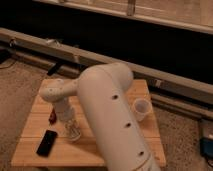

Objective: Wipe the white sponge on the table

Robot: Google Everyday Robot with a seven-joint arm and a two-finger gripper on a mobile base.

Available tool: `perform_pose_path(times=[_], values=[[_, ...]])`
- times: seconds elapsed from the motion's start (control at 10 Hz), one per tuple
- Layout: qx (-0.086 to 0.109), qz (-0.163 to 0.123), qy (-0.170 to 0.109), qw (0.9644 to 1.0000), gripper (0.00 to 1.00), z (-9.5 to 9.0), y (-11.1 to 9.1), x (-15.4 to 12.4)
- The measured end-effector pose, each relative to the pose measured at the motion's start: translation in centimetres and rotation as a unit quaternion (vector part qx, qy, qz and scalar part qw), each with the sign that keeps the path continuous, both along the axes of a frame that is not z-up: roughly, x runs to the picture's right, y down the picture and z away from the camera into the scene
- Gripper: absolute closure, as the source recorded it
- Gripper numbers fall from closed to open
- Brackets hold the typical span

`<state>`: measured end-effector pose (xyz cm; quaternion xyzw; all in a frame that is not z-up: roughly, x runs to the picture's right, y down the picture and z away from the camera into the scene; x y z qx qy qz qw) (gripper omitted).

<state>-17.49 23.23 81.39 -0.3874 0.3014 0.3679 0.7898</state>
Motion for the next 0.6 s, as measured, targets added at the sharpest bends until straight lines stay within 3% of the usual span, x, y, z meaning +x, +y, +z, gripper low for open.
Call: perform_pose_path(times=[0.2,0.6], values=[[0.002,0.017,0.031,0.9994,0.83,-1.1,0.6,4.2],[0.017,0.045,0.052,0.9975,0.81,-1.8,-0.3,5.8]])
